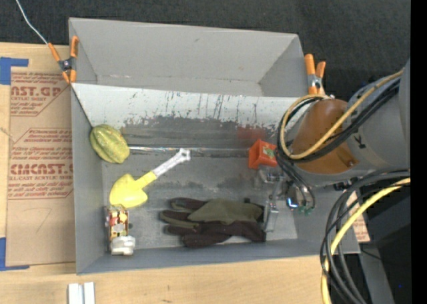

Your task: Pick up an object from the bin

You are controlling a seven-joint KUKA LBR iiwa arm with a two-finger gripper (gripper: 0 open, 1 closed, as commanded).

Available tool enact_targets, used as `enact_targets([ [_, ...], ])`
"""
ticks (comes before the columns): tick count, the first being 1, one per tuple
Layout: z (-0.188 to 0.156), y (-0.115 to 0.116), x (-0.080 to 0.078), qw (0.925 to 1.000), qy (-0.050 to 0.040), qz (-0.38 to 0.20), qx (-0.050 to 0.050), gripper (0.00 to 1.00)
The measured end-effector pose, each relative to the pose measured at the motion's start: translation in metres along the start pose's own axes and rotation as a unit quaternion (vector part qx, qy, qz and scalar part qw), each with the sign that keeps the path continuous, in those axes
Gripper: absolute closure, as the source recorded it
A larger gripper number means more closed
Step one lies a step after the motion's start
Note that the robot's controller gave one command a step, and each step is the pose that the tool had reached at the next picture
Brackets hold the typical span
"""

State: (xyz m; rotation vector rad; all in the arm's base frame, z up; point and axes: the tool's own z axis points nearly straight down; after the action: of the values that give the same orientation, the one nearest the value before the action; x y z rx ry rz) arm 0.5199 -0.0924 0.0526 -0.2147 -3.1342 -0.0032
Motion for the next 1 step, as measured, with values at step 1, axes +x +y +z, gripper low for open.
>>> enact_targets([
  [1,-0.017,0.0013,0.0176,0.9813,0.0007,-0.193,0.0,1.0],
])
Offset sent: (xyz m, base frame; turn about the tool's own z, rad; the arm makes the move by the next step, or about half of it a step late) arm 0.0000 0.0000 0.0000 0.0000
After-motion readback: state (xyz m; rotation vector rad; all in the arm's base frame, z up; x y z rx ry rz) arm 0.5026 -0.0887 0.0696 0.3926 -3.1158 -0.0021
